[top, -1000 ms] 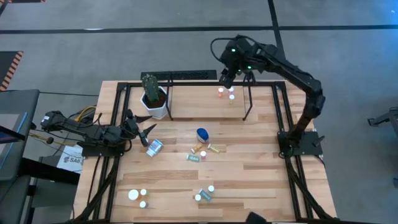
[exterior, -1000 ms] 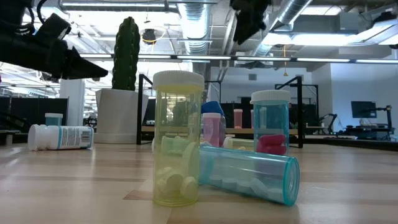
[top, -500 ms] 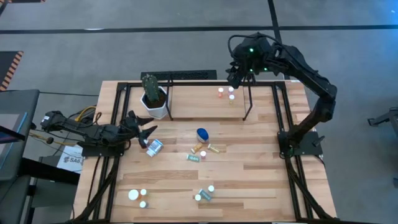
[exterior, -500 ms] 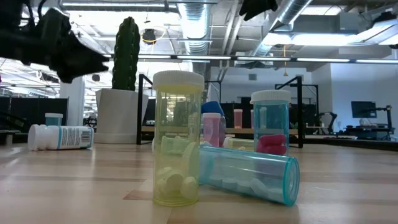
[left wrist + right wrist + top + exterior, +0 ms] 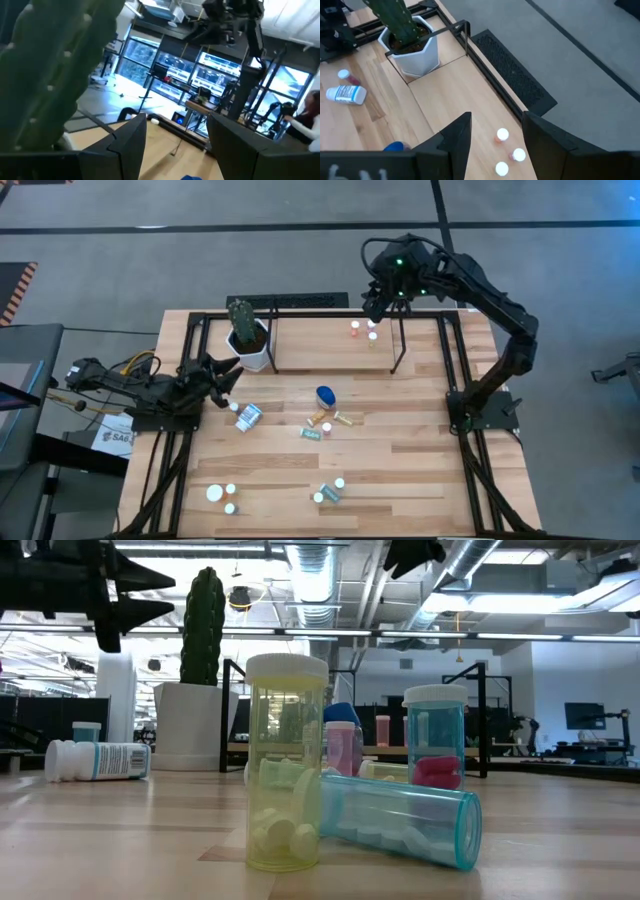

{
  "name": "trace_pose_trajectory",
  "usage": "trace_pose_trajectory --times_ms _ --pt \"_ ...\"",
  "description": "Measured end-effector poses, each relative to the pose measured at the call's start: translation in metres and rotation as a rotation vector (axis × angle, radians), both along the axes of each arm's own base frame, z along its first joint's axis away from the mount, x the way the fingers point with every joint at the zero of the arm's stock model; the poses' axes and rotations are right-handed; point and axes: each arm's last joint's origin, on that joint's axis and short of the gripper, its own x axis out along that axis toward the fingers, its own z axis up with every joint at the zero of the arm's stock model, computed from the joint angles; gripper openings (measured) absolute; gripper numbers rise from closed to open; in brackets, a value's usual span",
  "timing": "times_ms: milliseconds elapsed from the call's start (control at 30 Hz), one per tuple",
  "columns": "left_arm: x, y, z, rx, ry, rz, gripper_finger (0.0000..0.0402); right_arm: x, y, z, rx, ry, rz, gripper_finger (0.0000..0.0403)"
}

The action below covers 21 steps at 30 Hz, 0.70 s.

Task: Pick and place medicine bottles onto shelf by color
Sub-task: Put the small blue pill bottle on the shelf

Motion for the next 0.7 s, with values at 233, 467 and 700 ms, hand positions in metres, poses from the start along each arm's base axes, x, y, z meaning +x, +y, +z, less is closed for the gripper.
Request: trace_pose_trajectory --times_ms 233,467,700 --pt "0.0001 0.0013 -0.0037 -0.107 -0.020 0.035 0.0196 -0.0004 0.0007 -0.0006 0.004 0.009 0.001 0.0195" --pt "-0.0010 0.0031 -0.0049 -0.172 -0.044 0.103 0.0196 -0.0007 0.0007 -0.0008 0.004 0.012 0.001 0.0195" --pt "-0.0010 0.0039 -0.0087 -0.221 -0.042 0.140 0.0196 -0.0007 0.0007 -0.0008 0.003 0.012 0.002 0.0195"
